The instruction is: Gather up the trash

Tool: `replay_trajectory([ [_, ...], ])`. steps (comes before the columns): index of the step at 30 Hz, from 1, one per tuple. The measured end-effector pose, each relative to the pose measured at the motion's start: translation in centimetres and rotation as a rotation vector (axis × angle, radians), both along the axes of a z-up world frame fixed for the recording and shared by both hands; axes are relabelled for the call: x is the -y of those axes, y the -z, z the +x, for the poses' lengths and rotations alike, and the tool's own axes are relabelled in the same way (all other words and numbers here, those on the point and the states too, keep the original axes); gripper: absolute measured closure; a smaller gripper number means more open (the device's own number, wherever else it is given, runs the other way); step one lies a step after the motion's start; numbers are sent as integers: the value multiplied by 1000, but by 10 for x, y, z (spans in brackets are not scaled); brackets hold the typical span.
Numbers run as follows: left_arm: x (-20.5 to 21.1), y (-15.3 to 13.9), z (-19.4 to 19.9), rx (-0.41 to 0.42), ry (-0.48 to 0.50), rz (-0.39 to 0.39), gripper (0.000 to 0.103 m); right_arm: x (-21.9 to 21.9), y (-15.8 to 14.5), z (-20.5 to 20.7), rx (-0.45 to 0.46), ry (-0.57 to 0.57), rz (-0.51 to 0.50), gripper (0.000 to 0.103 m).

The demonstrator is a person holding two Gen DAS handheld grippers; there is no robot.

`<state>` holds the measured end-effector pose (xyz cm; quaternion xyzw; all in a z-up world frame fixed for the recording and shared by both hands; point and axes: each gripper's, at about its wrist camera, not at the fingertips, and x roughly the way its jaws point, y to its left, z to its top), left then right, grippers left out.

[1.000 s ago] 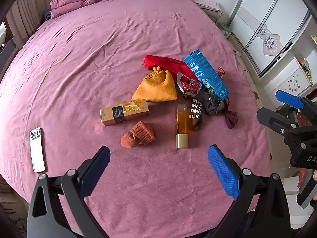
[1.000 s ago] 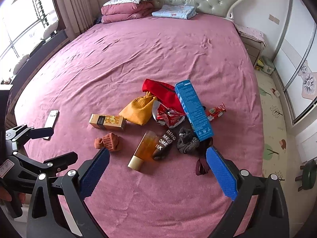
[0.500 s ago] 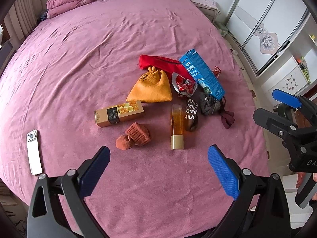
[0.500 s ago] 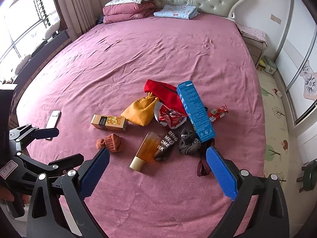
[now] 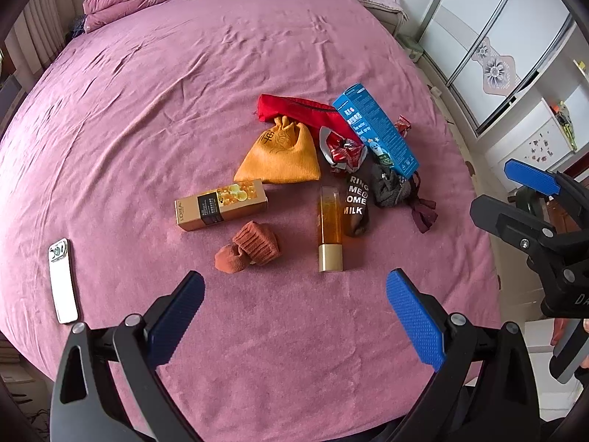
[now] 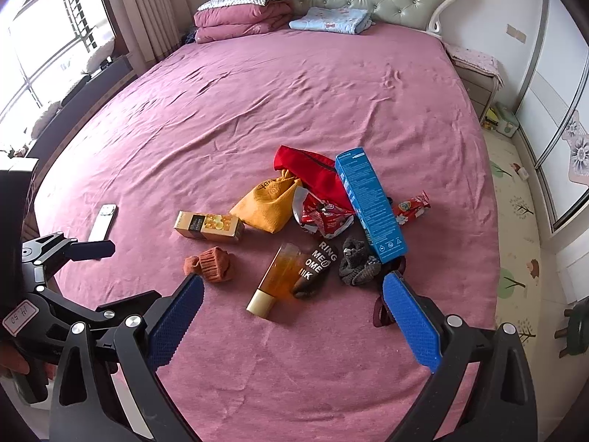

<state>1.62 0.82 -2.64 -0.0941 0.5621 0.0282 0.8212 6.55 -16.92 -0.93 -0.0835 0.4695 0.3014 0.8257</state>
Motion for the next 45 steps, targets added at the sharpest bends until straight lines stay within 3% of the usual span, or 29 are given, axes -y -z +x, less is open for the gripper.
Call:
replay_trajectory([
  [27, -8, 16, 5, -34, 5, 7, 4, -11, 14, 2, -42, -19, -10, 9],
  [45, -27, 62, 19, -112, 42, 1, 4, -33, 57, 11, -141, -9, -45, 9],
])
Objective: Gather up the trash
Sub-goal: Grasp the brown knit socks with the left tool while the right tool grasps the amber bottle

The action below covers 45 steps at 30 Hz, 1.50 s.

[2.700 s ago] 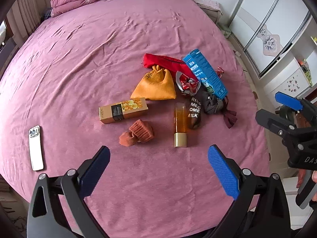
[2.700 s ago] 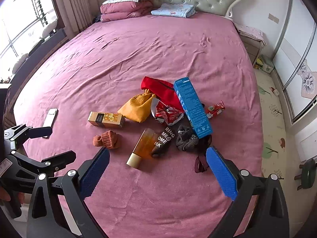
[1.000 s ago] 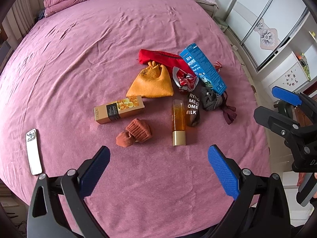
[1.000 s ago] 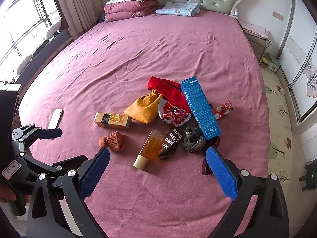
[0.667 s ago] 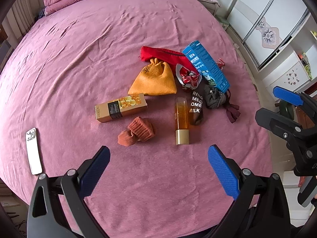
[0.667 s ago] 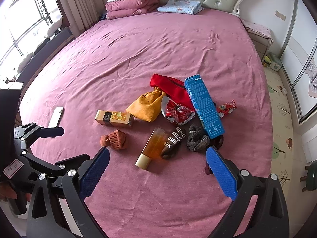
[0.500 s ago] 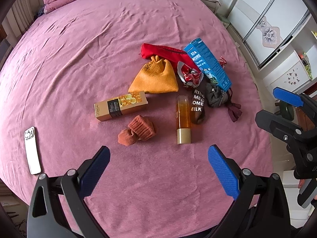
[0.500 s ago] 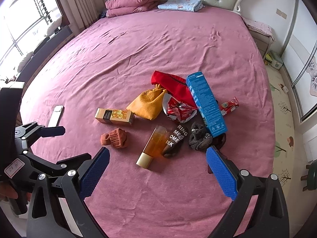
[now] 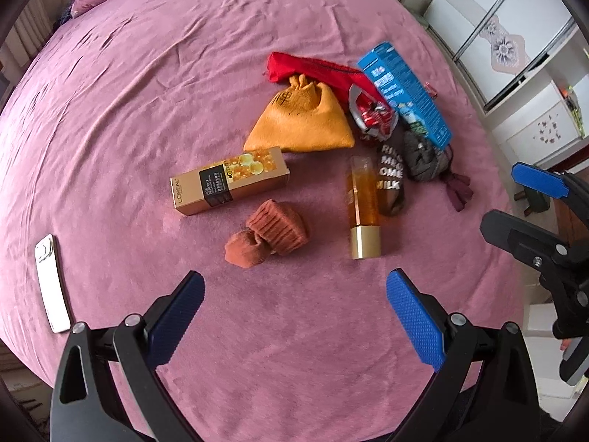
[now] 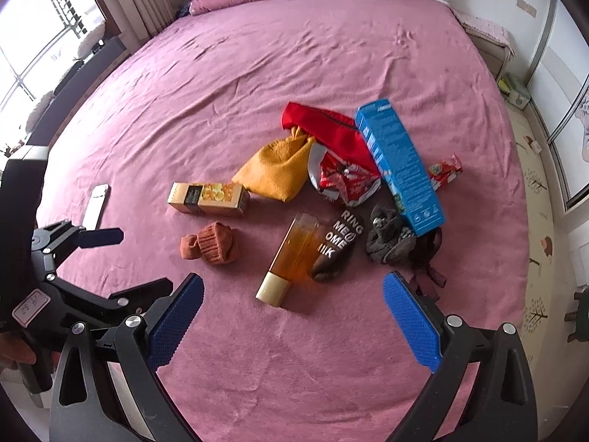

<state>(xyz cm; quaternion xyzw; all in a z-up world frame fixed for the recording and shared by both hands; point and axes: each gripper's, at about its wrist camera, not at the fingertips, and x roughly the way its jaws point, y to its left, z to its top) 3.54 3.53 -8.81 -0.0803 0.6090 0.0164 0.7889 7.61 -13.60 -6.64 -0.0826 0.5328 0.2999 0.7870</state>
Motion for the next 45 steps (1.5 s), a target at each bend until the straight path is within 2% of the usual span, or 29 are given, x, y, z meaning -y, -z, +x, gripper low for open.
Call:
replay_trajectory([
  [10, -11, 34, 25, -33, 76, 10, 4, -8, 27, 6, -47, 20, -24, 9],
  [17, -12, 64, 42, -70, 109, -27, 5, -7, 42, 10, -76, 59, -35, 9],
  [22, -16, 87, 55, -105, 93, -51, 8, -7, 57, 12, -106, 80, -51, 9],
  [24, -18, 96, 61, -132, 93, -68, 19, -8, 64, 12, -120, 81, -58, 9],
  [26, -18, 103, 64, -156, 93, -70, 24, -9, 68, 13, -126, 82, -66, 9],
  [29, -20, 114, 67, -187, 93, -87, 40, -14, 73, 14, -141, 78, -75, 9],
  [34, -21, 122, 67, -200, 100, -100, 52, -23, 81, 17, -163, 67, -83, 10],
  [36, -23, 125, 65, -190, 96, -105, 60, -29, 84, 17, -170, 59, -90, 13],
  [39, -30, 122, 62, -175, 84, -133, 65, -38, 91, 17, -190, 47, -88, 19],
  [45, -43, 115, 50, -155, 78, -151, 67, -53, 120, 25, -272, 74, -94, 35],
])
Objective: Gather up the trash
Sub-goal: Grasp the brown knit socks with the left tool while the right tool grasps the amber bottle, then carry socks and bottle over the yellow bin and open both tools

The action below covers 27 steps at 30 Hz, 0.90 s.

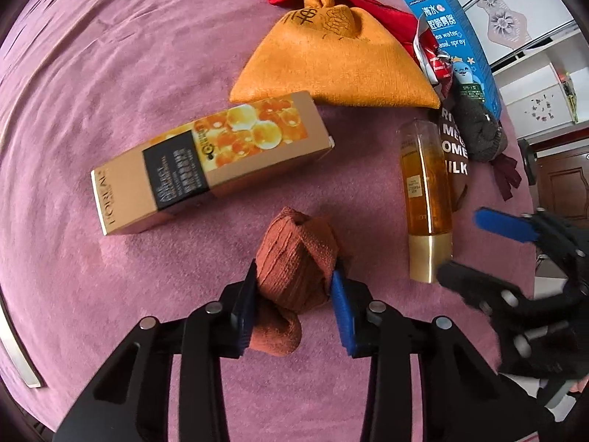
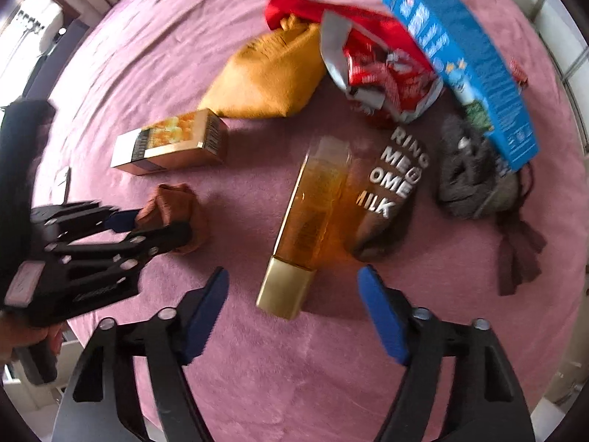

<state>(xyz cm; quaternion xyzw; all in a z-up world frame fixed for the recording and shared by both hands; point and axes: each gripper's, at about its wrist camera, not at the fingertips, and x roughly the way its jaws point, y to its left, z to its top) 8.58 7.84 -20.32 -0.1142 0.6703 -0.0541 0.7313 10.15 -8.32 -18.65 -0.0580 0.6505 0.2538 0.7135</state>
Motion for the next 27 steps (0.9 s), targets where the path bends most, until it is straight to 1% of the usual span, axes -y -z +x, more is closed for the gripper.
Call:
replay_trajectory([
  [3, -5, 2, -6, 3, -18, -21, 67, -1, 10, 6, -34, 36, -5, 39],
  [5, -7, 1, -10, 3, -25, -33, 67, -1, 17, 12, -58, 64, 7, 46],
  [9, -7, -2, -20, 2, -33, -44, 67, -8, 28, 25, -82, 106, 9, 48],
  [10, -6, -2, -21, 3, -35, -47, 67, -9, 30, 29, -87, 117, 8, 53],
  [11, -6, -2, -22, 2, -36, -46, 67, -11, 30, 31, -86, 121, 3, 64],
  [12, -5, -4, -22, -1, -37, -49, 67, -10, 31, 33, -87, 122, 2, 69],
  [14, 0, -4, -23, -5, -42, -60, 67, -3, 31, 38, -108, 127, 31, 70],
  [18, 9, -8, -27, -4, -39, -72, 68, 9, 27, 38, -123, 111, 50, 71],
  [23, 35, -16, -34, -5, -51, -107, 68, 36, 18, 26, -152, 86, 89, 71],
  [27, 64, -20, -35, -11, -29, -118, 68, 61, 10, 14, -155, 65, 104, 71],
])
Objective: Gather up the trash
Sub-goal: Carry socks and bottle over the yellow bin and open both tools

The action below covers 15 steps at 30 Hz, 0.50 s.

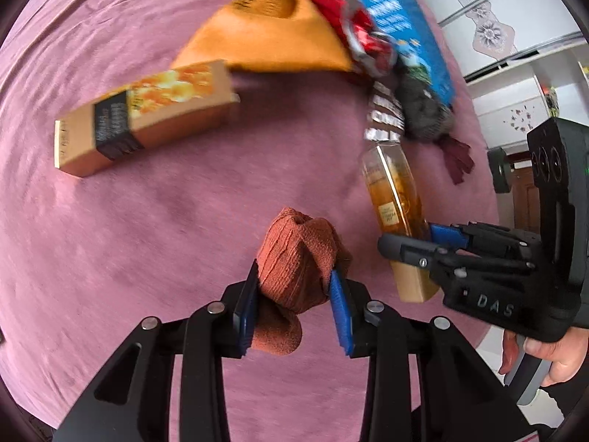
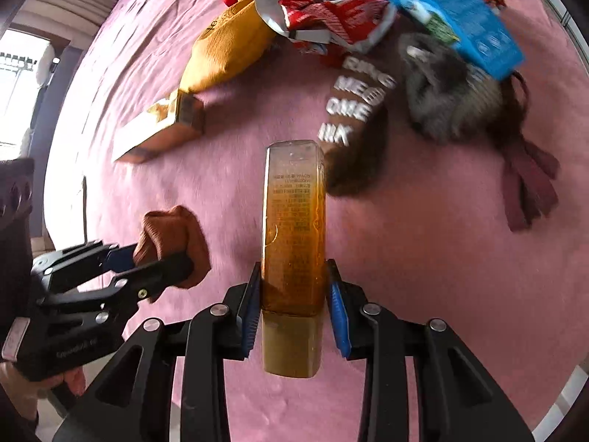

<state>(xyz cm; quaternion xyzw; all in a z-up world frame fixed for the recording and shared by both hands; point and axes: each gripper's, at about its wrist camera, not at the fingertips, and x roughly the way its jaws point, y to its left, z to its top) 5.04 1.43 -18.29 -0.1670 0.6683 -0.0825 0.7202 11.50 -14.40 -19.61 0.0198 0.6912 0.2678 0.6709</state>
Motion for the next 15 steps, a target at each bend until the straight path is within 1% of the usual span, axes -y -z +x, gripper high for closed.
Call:
replay_trajectory([
  [3, 24, -5, -1, -2, 25, -7, 68, 21, -7, -10, 16, -7, -4, 71],
  [6, 44, -10, -2, -3, 47, -14, 68, 48, -14, -9, 22, 15, 0, 71],
  [9, 82, -16, 3, -4, 75, -30, 68, 86, -21, -5, 29, 57, 3, 71],
  [10, 92, -17, 4, -4, 80, -34, 68, 97, -24, -16, 32, 67, 2, 71],
  [11, 105, -19, 7, -2, 89, -39, 68, 105, -24, -18, 35, 81, 1, 71],
  [12, 116, -21, 9, 0, 98, -44, 68, 122, -26, -17, 39, 96, 0, 71],
  [13, 131, -23, 12, 4, 112, -47, 68, 130, -28, -20, 42, 105, -2, 71],
  [15, 164, -29, 20, 14, 144, -58, 68, 164, -30, -19, 49, 131, -7, 71],
])
